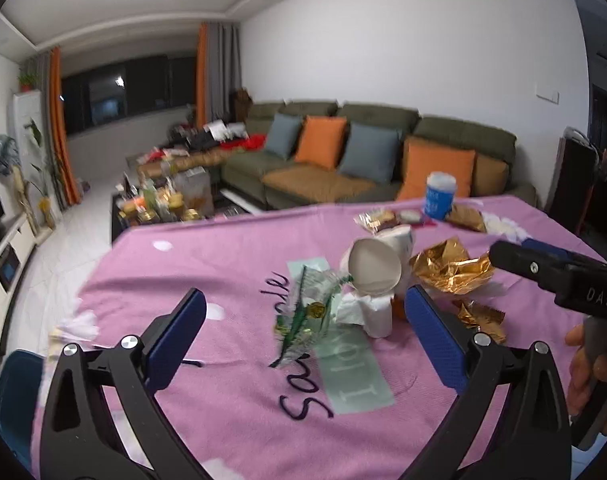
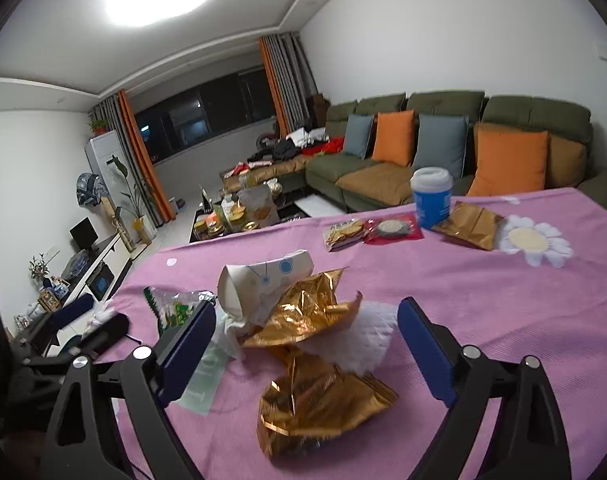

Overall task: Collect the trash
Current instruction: 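Grasp the clear plastic bag with the left tool while the right tool grasps a gold wrapper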

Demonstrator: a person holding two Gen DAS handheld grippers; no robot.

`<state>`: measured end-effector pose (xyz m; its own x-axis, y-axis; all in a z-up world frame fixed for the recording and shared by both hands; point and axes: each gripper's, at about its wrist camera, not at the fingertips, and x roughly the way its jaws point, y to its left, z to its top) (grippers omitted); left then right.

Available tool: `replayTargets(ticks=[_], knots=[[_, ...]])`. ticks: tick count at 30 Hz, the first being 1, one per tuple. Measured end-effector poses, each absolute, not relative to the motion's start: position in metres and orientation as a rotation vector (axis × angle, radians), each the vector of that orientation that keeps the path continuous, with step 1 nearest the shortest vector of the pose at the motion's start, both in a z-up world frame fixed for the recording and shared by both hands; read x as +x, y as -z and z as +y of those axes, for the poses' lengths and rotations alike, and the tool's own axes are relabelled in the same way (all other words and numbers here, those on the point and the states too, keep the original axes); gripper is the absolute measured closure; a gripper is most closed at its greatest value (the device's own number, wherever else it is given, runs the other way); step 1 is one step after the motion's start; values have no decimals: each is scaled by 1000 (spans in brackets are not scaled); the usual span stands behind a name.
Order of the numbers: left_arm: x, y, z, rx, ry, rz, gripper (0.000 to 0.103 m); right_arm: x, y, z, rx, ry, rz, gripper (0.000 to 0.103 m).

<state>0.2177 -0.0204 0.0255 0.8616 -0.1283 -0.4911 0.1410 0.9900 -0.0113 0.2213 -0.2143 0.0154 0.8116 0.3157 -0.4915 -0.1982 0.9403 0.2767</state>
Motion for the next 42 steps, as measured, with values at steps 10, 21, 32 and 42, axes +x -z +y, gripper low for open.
replayTargets(ticks=[10, 21, 32, 42], knots=[[271, 0, -19, -30, 163, 646, 5, 259, 3, -210, 268, -305, 686, 39], [285, 20, -16, -116, 193, 702, 63, 260, 6, -212, 288, -321, 702, 83], [264, 6, -6, -157, 218, 638, 84, 243, -10, -219, 312, -321, 637, 88], [211, -40, 13, -176, 205, 515, 84, 211, -44, -216, 283, -344, 540, 88]])
